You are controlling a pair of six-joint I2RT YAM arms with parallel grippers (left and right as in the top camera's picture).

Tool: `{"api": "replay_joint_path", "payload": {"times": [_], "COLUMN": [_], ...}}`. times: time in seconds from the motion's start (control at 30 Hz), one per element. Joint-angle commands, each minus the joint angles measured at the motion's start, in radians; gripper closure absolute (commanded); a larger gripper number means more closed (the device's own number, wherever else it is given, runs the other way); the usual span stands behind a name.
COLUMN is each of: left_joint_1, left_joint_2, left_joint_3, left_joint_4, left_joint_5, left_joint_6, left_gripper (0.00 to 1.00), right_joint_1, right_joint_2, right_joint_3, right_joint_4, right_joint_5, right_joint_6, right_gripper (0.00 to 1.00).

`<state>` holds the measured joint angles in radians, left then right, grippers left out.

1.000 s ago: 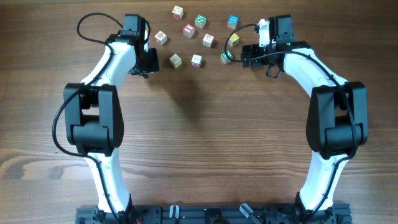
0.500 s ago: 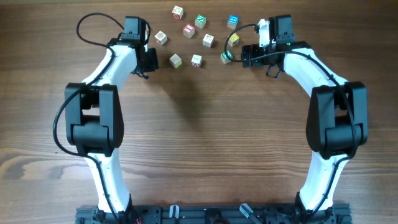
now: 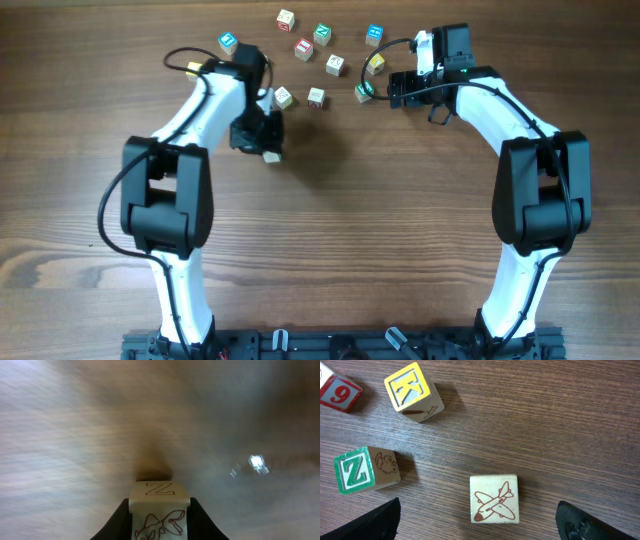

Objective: Form a circle

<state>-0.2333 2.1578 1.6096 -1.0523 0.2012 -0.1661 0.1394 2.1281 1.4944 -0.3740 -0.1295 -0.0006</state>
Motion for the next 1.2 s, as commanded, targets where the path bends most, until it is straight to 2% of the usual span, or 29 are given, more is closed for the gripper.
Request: {"api": "replay_joint_path", "payload": {"times": [0.0, 0.1, 0.37, 0.57, 0.63, 0.73, 0.83, 1.03, 1.1, 1.17], "left_joint_1": [-0.062, -0.094, -0.132, -0.248, -0.287, -0.295, -0.257, -0.164, -0.151, -0.158], "left_joint_2": [0.004, -0.006, -0.184, -0.195, -0.195, -0.195, -0.195, -0.194, -0.194, -0.193], "left_joint_3": [-0.019, -0.019, -0.02, -0.056, -0.108, -0.166, -0.217, -0.264, -0.269, -0.269], "left_joint_4": [-0.045, -0.086, -0.132, -0.144, -0.102, -0.024, 0.07, 0.114, 0.153, 0.187], "left_joint_5": [0.005, 0.003, -0.047, -0.232, -0.316, -0.338, -0.359, -0.35, -0.326, -0.322], "left_joint_6": [-0.053, -0.055, -0.133, -0.256, -0.324, -0.344, -0.344, -0.418, -0.389, -0.306], "left_gripper": [0.94, 0.96, 0.96, 0.96, 0.95, 0.95, 0.92, 0.96, 0.96, 0.96], "right_joint_1": [-0.002, -0.002, -0.002, -0.002, -0.002, -0.002, -0.002, -0.002, -0.002, -0.002], "right_joint_2": [0.02, 0.02, 0.02, 0.02, 0.02, 0.02, 0.02, 0.02, 0.02, 0.02], "right_joint_3": [0.002, 0.002, 0.002, 0.002, 0.002, 0.002, 0.002, 0.002, 0.002, 0.002], "right_joint_4": [0.0, 0.0, 0.0, 0.0, 0.0, 0.0, 0.0, 0.0, 0.0, 0.0], "right_joint_5": [0.01, 0.01, 0.01, 0.01, 0.01, 0.01, 0.01, 0.01, 0.01, 0.01], "right_joint_6": [0.004, 0.004, 0.004, 0.004, 0.004, 0.004, 0.004, 0.004, 0.004, 0.004], "right_gripper": [0.0, 0.0, 0.0, 0.0, 0.0, 0.0, 0.0, 0.0, 0.0, 0.0]}}
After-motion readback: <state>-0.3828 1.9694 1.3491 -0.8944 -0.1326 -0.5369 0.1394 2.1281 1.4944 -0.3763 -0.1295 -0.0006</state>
